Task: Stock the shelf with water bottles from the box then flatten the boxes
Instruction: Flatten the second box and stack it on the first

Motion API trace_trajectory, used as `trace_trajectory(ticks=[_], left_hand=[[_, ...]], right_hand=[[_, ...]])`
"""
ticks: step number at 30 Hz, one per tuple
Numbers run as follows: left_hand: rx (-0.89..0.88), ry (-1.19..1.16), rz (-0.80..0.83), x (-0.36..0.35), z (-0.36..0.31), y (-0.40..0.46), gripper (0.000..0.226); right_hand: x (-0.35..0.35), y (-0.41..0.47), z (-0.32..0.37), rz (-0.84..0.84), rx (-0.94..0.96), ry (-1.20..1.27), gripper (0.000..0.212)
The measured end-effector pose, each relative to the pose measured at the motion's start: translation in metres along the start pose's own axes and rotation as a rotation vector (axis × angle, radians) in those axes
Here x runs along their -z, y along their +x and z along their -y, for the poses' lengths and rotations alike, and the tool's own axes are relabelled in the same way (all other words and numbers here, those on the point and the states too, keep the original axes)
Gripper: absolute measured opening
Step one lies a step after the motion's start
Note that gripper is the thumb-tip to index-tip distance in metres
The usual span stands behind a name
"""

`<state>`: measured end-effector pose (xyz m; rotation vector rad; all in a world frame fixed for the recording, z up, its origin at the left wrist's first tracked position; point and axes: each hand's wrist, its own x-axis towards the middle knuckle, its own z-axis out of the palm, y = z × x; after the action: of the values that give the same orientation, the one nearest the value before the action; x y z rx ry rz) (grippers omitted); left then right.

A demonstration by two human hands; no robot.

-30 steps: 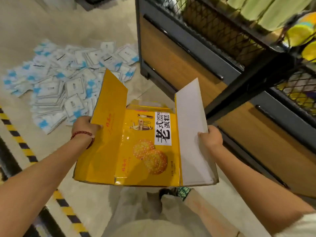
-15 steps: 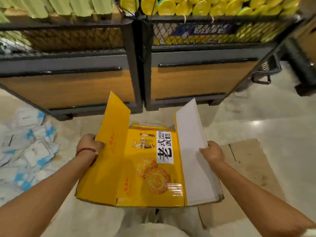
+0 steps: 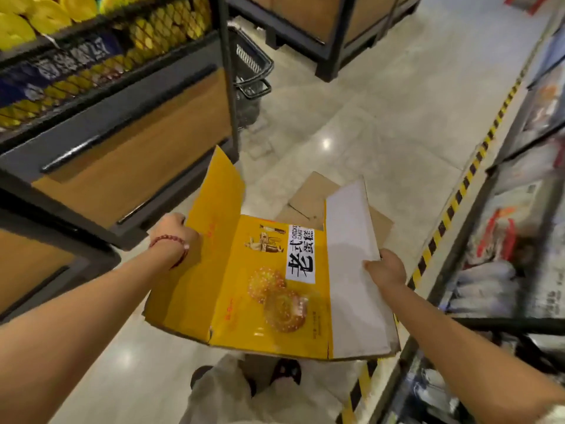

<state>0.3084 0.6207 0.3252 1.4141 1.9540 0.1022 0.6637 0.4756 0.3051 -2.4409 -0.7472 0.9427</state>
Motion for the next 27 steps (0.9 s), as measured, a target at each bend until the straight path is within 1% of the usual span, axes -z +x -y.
trace_trajectory(ticks=[3, 7, 10, 12, 15, 19, 21, 25, 27], left_hand=[[-0.134, 0.017, -0.022, -0.023, -0.070, 0.019, 0.026], [-0.262, -0.024, -0.006, -0.054, -0.148, 0.046, 0.024], [-0.311, -0.029, 0.035, -0.089, -0.184, 0.071, 0.025], [-0.322, 0.032, 0.068, -0.118, -0.194, 0.091, 0.028], [-0.313, 0.093, 0.148, -0.169, -0.188, 0.130, 0.021], [-0.289, 0.135, 0.228, -0.237, -0.151, 0.176, 0.017], [-0.266, 0.172, 0.265, -0.272, -0.126, 0.196, 0.017], [-0.248, 0.329, 0.307, -0.329, -0.067, 0.222, 0.015], [-0.213, 0.377, 0.322, -0.349, -0.034, 0.228, 0.020]], right_hand=[[0.037, 0.027, -0.009, -0.135, -0.007, 0.008, 0.011], [0.072, 0.066, -0.014, -0.312, -0.019, 0.027, 0.021], [0.075, 0.092, -0.025, -0.396, -0.105, 0.032, 0.022], [0.065, 0.110, -0.039, -0.419, -0.162, 0.035, 0.020], [0.033, 0.135, -0.072, -0.404, -0.261, -0.024, 0.023], [-0.032, 0.162, -0.127, -0.358, -0.385, -0.037, 0.028], [-0.068, 0.173, -0.154, -0.335, -0.459, -0.049, 0.030], [-0.144, 0.175, -0.209, -0.238, -0.578, -0.022, 0.024], [-0.177, 0.168, -0.229, -0.194, -0.659, -0.013, 0.022]])
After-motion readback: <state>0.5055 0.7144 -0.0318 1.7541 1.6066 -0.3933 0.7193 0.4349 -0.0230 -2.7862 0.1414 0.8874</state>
